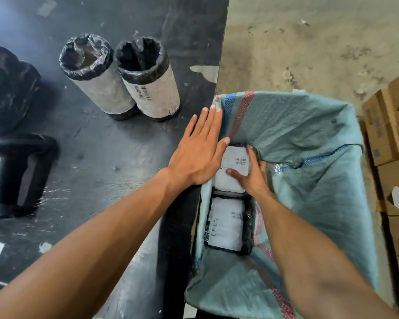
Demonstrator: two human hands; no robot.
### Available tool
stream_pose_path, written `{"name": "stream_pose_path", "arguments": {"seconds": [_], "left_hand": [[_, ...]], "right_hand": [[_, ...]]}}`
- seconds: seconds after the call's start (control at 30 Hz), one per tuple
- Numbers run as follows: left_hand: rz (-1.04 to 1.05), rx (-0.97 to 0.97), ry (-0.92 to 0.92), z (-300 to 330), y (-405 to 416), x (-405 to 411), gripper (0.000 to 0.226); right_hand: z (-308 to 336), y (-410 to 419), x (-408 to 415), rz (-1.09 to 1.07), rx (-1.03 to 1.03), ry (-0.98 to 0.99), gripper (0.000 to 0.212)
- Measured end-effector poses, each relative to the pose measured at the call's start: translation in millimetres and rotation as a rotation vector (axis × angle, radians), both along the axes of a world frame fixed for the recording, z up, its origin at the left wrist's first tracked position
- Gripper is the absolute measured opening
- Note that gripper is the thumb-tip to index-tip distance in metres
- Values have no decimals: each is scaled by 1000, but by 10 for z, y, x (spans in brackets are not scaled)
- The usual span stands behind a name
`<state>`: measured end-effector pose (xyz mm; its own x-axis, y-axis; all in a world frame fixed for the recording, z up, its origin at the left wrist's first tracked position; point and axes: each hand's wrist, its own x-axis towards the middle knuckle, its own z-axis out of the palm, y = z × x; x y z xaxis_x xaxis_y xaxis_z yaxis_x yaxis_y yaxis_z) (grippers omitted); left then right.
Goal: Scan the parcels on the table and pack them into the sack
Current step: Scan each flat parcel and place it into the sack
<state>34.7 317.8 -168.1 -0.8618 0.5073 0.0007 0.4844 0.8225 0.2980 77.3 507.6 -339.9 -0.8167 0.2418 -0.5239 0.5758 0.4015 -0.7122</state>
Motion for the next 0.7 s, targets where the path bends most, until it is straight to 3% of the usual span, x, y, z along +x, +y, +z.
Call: {"name": "stream_pose_path", "arguments": {"seconds": [0.07,0.27,0.37,0.7], "left_hand": [[4,-7,5,4,0,-5,67],[5,-13,3,30,11,5,67],[9,-11,3,23,15,-3,67],[24,-9,6,-26,15,-13,67]], "right_hand": [[14,18,-15,81,86,-18,108],[-24,-173,28,347,625,83,85],[-114,-350,61,451,693,32,77],[-242,-386,7,460,716,-36,75]]}}
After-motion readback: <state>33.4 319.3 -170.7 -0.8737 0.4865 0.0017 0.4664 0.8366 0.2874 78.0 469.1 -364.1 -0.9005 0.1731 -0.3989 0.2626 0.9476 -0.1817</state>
